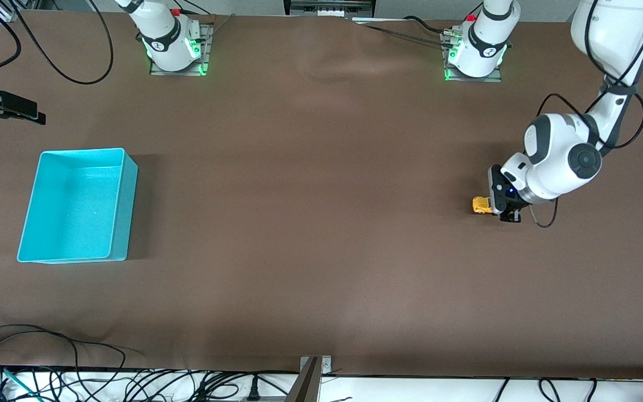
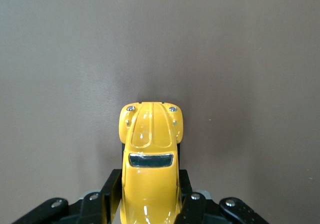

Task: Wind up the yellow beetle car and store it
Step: 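Pull the held car backward along the table with the left gripper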

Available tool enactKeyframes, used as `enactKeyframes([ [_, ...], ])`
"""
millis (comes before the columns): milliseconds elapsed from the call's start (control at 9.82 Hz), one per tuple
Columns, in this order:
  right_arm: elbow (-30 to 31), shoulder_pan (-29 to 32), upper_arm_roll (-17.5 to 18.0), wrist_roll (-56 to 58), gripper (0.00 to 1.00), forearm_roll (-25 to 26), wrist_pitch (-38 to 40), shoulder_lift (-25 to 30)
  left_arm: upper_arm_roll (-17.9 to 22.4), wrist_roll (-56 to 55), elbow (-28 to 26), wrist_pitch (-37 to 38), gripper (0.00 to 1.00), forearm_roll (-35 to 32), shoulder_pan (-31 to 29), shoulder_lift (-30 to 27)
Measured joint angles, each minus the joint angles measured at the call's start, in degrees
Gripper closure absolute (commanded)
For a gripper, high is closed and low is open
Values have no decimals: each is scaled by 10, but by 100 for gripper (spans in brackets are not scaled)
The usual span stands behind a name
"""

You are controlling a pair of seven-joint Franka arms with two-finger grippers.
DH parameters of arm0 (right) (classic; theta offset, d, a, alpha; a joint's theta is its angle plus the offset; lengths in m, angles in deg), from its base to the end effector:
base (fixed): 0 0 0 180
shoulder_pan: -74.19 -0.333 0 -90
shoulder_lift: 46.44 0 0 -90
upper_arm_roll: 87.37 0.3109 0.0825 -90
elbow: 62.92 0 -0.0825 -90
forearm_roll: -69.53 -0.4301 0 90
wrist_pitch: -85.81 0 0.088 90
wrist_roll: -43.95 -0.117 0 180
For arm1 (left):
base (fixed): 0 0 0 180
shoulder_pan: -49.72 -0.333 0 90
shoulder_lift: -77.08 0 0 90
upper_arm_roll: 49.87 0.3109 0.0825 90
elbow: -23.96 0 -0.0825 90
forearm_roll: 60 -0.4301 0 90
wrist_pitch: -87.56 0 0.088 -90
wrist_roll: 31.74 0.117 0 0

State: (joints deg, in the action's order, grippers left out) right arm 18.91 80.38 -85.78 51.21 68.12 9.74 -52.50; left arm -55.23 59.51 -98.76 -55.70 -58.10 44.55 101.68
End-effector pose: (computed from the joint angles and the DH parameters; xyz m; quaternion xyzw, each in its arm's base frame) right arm 0.6020 -0.0460 0.5993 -0.9943 -0.0249 0.1010 0.0242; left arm 0.5859 -0.0044 0.1420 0.7096 -0.7031 -0.0036 0.0451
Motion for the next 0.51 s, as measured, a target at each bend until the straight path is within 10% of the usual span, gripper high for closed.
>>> enactKeyframes([
  [509, -2, -6, 25, -35, 0, 0, -38, 12, 1, 2, 30, 5, 94, 0, 0, 39],
])
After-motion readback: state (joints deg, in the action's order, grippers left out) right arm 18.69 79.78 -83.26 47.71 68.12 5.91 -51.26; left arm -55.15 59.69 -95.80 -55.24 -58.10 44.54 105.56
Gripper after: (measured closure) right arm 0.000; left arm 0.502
